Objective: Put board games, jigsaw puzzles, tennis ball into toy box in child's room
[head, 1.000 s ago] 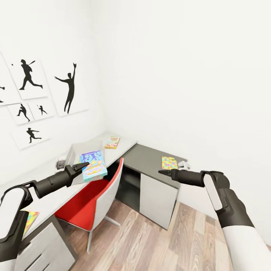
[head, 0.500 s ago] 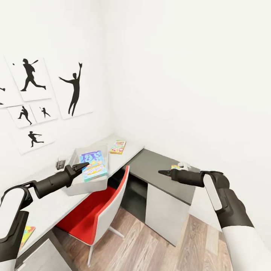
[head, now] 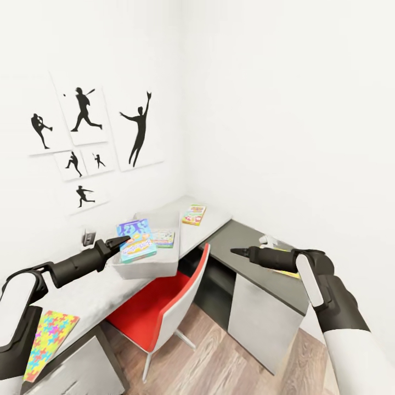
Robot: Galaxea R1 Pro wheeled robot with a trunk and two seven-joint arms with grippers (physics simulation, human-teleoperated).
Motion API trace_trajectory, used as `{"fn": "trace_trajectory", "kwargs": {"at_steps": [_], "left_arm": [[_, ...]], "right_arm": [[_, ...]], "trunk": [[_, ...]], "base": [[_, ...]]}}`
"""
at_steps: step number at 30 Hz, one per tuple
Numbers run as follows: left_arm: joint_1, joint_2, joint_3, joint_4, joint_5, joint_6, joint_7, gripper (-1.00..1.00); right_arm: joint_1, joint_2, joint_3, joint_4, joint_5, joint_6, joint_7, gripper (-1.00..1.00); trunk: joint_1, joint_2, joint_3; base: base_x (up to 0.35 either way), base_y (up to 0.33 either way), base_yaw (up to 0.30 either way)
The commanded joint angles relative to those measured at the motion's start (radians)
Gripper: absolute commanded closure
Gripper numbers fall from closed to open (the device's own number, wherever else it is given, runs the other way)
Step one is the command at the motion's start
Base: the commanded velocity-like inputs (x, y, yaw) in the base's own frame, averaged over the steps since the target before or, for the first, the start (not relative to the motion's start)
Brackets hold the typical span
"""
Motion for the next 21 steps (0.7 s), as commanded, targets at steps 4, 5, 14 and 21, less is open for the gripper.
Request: {"fn": "trace_trajectory", "kwargs": {"at_steps": [4, 5, 14, 21], "left_arm": [[-0.057, 0.044, -0.003, 0.024, 0.023, 0.008, 0.008, 1.00], [-0.069, 0.052, -0.005, 0.035, 0.025, 0.008, 0.008, 1.00], [-0.175, 0.085, -0.154, 0.232, 0.021, 0.011, 0.003, 1.00], [-0.277, 0.090, -0.258, 0.359, 0.019, 0.012, 0.002, 1.00]], "right_arm": [[-0.001, 0.014, 0.015, 0.004, 0.008, 0.002, 0.008, -1.00], [-0.001, 0.017, 0.023, 0.004, 0.008, 0.001, 0.007, -1.00], [-0.001, 0.024, 0.067, 0.002, 0.008, -0.002, 0.008, -1.00], [-0.001, 0.023, 0.071, -0.003, 0.008, -0.003, 0.009, -1.00]], "trunk": [[0.001, -0.002, -0.002], [0.001, -0.002, -0.002], [0.001, -0.002, -0.002], [0.001, -0.002, -0.002]], "base": [[0.007, 0.000, 0.287], [0.003, 0.000, 0.288], [0.001, 0.000, 0.143], [0.000, 0.000, 0.019]]}}
